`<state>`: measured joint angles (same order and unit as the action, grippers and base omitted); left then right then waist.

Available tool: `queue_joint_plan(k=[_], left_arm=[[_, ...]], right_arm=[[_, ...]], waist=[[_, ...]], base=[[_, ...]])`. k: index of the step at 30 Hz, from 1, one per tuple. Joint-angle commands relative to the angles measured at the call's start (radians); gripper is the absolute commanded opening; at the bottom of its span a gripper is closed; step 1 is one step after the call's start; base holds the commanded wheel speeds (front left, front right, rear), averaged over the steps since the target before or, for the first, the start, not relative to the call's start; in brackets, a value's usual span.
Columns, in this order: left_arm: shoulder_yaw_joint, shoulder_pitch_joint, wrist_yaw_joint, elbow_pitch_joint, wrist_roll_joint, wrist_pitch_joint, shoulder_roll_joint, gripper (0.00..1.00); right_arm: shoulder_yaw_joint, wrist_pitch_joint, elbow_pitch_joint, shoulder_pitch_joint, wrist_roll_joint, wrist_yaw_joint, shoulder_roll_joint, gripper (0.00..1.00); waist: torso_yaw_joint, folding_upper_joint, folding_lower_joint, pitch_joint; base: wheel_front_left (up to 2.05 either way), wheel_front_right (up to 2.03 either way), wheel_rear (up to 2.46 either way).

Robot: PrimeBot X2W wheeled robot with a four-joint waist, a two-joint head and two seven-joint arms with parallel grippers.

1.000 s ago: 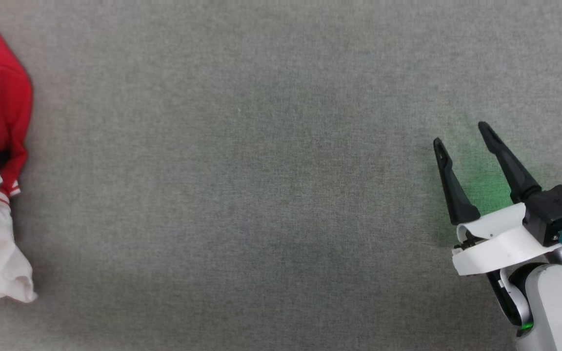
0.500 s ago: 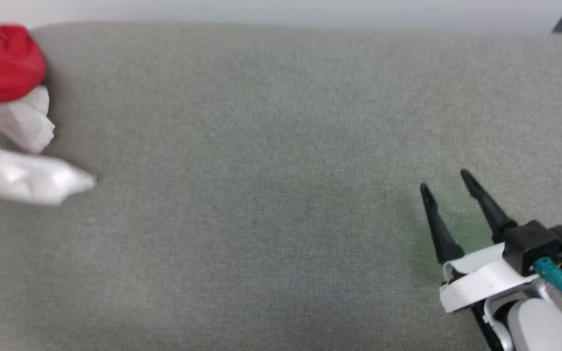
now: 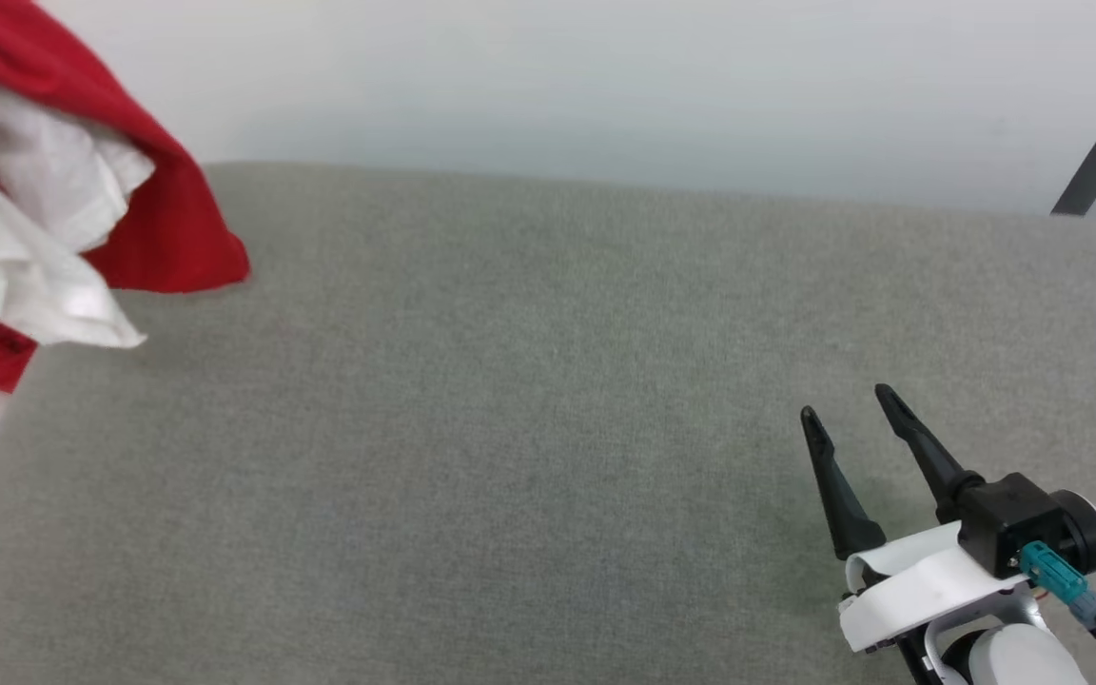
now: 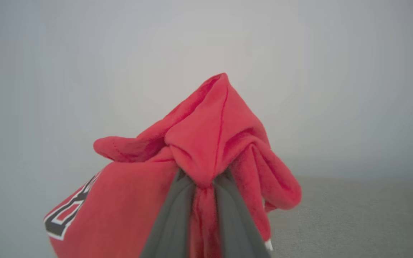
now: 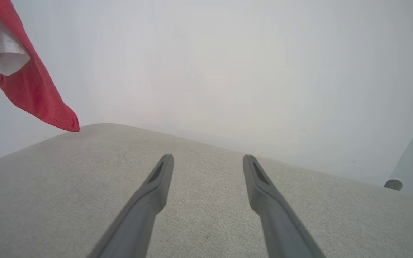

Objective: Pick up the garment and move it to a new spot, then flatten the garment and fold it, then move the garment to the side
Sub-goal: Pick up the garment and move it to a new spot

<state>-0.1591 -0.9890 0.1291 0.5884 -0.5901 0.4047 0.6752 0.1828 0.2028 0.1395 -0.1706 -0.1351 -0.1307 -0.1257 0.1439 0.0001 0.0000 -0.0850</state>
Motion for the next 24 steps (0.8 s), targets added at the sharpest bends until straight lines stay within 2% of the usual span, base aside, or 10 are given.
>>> queue_joint_plan(k=[1,4,10,17,24], left_arm=[[-0.015,-0.002,0.002,-0.043,-0.009,0.016,-0.001,0.0],[-0.028,0.006,-0.01,-0.093,-0.01,0.039,-0.019,0.0],[-0.048,0.038,-0.041,-0.278,-0.035,0.127,-0.038,0.0],[-0.063,0.095,-0.095,-0.512,-0.085,0.223,-0.075,0.0],[-0.096,0.149,-0.143,-0.68,-0.12,0.303,-0.112,0.0]], right_arm=[[-0.014,0.007,-0.001,0.017,0.006,0.0,0.003,1.0],[-0.027,0.008,-0.002,0.023,0.008,0.0,0.006,1.0],[-0.091,0.009,-0.009,0.036,0.023,0.0,0.01,1.0],[-0.179,0.011,-0.016,0.03,0.045,0.0,0.014,1.0],[-0.261,0.017,-0.01,0.001,0.066,0.0,0.023,1.0]], waist=[[0.002,-0.0001,0.0,0.046],[-0.008,-0.0001,0.0,0.054],[-0.055,-0.0001,0.0,0.064],[-0.141,-0.0001,0.0,0.045],[-0.241,-0.0001,0.0,0.004]], base=[[0.0,0.0,0.0],[0.0,0.0,0.0],[0.0,0.0,0.0],[0.0,0.0,0.0],[0.0,0.0,0.0]])
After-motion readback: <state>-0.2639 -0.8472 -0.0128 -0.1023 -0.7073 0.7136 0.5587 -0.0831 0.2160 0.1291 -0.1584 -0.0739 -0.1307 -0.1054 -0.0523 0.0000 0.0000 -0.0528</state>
